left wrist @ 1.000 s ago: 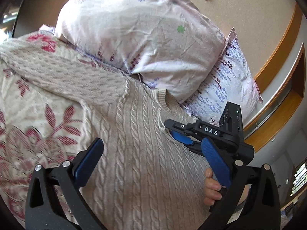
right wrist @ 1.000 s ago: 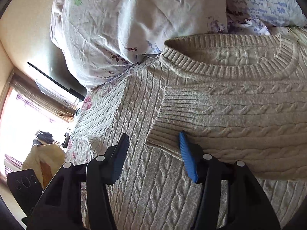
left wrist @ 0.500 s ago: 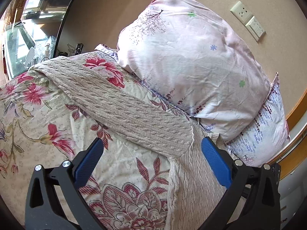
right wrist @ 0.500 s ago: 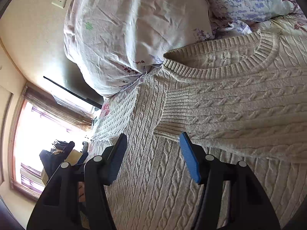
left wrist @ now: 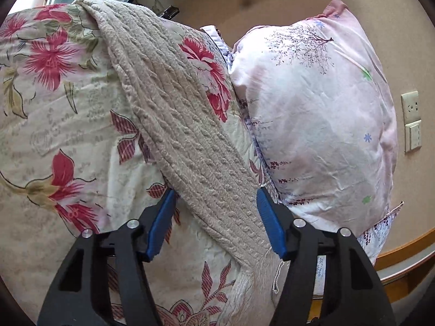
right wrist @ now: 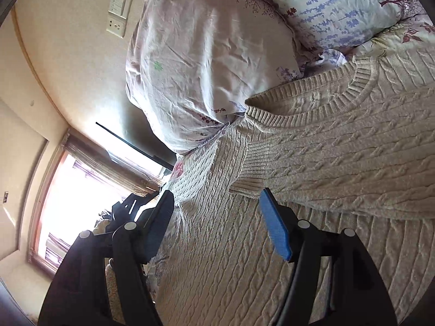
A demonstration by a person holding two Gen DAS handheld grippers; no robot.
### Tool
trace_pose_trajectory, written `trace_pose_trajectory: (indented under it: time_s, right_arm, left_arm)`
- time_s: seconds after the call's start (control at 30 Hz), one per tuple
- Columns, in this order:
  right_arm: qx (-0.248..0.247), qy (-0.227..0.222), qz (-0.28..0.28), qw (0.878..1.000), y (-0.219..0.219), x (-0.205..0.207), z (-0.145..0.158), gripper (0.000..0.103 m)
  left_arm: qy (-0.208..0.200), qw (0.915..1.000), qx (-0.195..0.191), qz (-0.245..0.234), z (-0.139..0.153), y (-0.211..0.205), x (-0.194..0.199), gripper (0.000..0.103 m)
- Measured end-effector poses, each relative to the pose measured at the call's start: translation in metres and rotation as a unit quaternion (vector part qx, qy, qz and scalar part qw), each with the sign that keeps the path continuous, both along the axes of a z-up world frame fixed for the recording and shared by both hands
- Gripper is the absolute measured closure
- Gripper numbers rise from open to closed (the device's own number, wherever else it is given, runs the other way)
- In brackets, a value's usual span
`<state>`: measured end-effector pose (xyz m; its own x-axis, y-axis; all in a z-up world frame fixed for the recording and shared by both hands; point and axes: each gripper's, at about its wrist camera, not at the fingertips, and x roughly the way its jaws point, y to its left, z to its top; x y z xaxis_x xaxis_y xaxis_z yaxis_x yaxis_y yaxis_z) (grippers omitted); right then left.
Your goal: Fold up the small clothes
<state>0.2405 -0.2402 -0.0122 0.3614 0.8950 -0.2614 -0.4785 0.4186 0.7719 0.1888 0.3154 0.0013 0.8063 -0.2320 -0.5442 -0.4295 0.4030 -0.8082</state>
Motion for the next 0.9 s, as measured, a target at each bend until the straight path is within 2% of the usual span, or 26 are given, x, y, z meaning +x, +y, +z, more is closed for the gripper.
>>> trace_pose_trajectory:
  time_s: [0.13, 0.2, 0.4, 0.43, 0.53, 0.63, 0.7, 0.8, 0.9]
  right_arm:
    - [0.005, 0.001, 0.006, 1.000, 0.002, -0.001, -0.002, 0.031]
    - [0.003, -0.005, 0.009, 1.000, 0.003, -0.004, -0.001, 0.031]
    - [0.007, -0.017, 0.013, 1.000, 0.003, -0.006, 0.002, 0.031]
    - [0.007, -0.020, 0.011, 1.000, 0.002, -0.006, 0.003, 0.031]
    - [0.010, -0.031, 0.002, 0.999, -0.003, -0.006, 0.008, 0.031]
    - [0.012, -0.046, -0.014, 0.999, -0.012, -0.007, 0.015, 0.031]
    - [0.012, -0.061, -0.034, 0.997, -0.019, -0.010, 0.020, 0.031]
    - [0.022, -0.080, -0.068, 0.994, -0.034, -0.013, 0.026, 0.024]
    - [0.026, -0.087, -0.095, 0.991, -0.047, -0.013, 0.027, 0.024]
  left_arm:
    - [0.011, 0.9993, -0.016, 0.033, -0.005, 0.014, 0.003, 0.052]
    - [0.022, 0.9988, -0.011, 0.042, -0.008, 0.021, 0.007, 0.066]
    - [0.033, 0.9984, 0.000, 0.047, -0.016, 0.031, 0.013, 0.095]
    - [0.030, 0.9985, 0.007, 0.045, -0.013, 0.029, 0.013, 0.095]
    - [-0.010, 0.9986, 0.043, 0.029, 0.012, 0.013, 0.014, 0.096]
    - [-0.078, 0.9952, 0.056, -0.015, 0.050, -0.016, 0.020, 0.096]
    - [-0.122, 0.9880, 0.075, -0.058, 0.077, -0.050, 0.028, 0.096]
    - [-0.175, 0.9686, 0.105, -0.142, 0.108, -0.115, 0.041, 0.096]
    - [-0.186, 0.9474, 0.124, -0.229, 0.109, -0.184, 0.052, 0.096]
